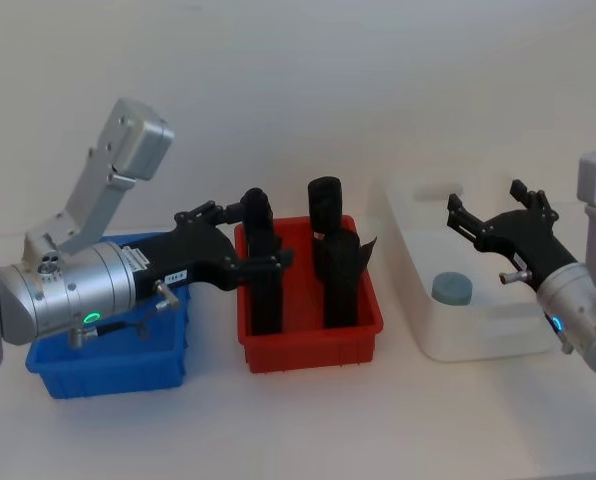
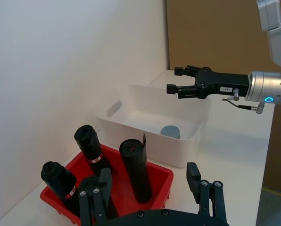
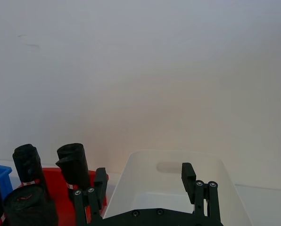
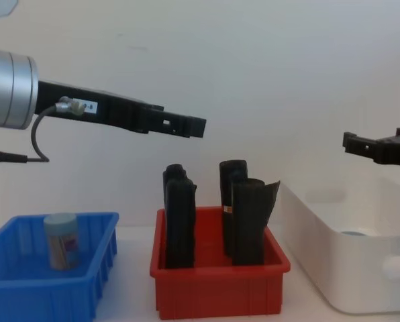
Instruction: Pick the cotton swabs from the blue box and place them into the white box.
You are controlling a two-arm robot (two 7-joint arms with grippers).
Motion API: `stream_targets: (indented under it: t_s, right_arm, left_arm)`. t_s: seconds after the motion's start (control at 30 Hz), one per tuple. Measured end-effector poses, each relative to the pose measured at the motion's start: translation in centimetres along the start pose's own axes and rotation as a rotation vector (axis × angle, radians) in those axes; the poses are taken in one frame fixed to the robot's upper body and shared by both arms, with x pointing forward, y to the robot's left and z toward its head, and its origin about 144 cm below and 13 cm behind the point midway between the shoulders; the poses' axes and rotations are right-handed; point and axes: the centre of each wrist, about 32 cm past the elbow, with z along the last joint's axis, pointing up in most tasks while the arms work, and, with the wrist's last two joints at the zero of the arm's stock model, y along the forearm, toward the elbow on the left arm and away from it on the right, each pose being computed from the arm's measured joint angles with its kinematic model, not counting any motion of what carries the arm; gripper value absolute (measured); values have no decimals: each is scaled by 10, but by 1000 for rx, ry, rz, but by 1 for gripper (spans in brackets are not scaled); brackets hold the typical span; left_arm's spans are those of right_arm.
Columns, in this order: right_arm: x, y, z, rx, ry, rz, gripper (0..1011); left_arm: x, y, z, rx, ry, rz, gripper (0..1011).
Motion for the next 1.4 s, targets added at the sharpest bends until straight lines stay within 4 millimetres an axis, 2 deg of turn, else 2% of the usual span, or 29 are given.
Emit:
stream_targets:
  t_s: [0.23, 0.53, 1.4]
  right_arm:
    - [-3, -12, -2, -5, -5, 5, 1002]
    - [-11, -36, -3, -16, -12, 18, 1001]
    - [-39, -105, 3, -45, -18, 73, 1001]
  left_arm:
    - [-9, -5, -10, -10, -16, 49, 1003]
    - [-24, -14, -26, -31, -40, 127, 1003]
    - [-77, -34, -74, -127, -82, 367, 1003]
